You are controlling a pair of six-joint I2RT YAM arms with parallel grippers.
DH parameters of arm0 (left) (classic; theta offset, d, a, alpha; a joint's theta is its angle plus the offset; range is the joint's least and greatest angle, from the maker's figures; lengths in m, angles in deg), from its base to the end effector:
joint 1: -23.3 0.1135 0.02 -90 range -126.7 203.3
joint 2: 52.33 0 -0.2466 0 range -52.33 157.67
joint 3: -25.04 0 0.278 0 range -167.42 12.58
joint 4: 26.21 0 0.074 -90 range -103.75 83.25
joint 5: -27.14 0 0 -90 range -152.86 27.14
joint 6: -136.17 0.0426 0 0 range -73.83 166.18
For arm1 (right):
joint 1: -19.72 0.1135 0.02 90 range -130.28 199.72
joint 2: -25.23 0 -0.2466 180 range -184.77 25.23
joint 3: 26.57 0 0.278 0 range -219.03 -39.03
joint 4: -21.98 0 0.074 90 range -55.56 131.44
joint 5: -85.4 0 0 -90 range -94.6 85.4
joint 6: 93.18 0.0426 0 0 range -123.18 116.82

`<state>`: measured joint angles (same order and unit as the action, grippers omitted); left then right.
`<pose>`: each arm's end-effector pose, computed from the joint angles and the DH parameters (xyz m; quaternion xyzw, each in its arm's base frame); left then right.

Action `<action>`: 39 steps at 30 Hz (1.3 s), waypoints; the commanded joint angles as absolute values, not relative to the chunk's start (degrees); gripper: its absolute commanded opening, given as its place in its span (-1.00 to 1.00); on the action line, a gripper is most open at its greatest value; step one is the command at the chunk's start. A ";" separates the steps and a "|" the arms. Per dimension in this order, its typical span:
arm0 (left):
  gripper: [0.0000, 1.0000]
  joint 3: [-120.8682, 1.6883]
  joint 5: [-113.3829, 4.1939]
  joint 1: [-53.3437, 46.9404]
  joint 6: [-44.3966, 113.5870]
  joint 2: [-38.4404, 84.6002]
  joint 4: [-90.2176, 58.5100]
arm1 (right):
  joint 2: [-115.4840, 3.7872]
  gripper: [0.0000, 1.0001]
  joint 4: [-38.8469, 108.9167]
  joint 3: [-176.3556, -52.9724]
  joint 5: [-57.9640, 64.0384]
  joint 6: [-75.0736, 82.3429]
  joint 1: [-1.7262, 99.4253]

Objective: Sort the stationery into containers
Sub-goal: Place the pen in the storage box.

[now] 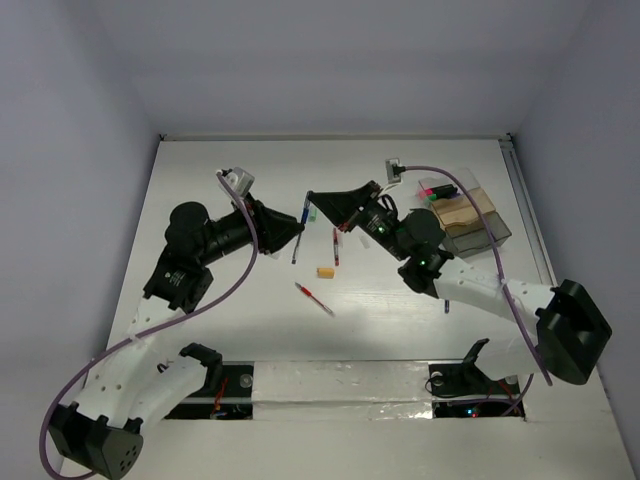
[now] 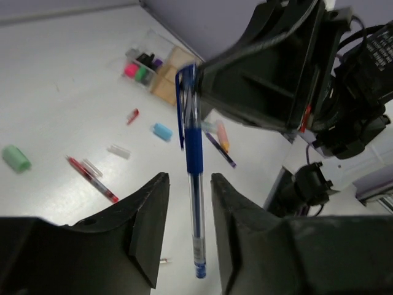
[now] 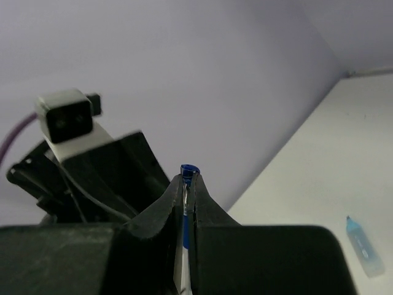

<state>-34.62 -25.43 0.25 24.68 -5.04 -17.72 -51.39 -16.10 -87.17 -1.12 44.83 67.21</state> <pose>0.2032 -0.1146 0.3616 0.2432 0.6434 -0.4650 0.5574 0.2266 0.2510 0.3204 -0.0226 0.5586 0.6250 0.5448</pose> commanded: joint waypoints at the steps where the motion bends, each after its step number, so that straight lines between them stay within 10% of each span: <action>1: -0.28 -33.74 -27.17 0.71 23.59 -6.27 -26.41 | -50.62 -1.00 -11.35 -87.19 0.50 44.54 65.26; 11: 0.98 -34.00 -27.70 0.71 26.13 -8.20 -23.95 | -44.92 -1.00 -4.87 -82.98 -5.30 42.97 53.06; 28: 0.98 -29.08 -37.44 -1.92 33.16 -17.96 -12.36 | -37.76 -1.00 16.69 -74.79 -19.90 37.42 6.48; 39: 0.98 -29.78 -42.82 -5.62 34.92 -20.33 -9.71 | -51.23 -1.00 10.63 -81.21 -17.53 41.91 4.34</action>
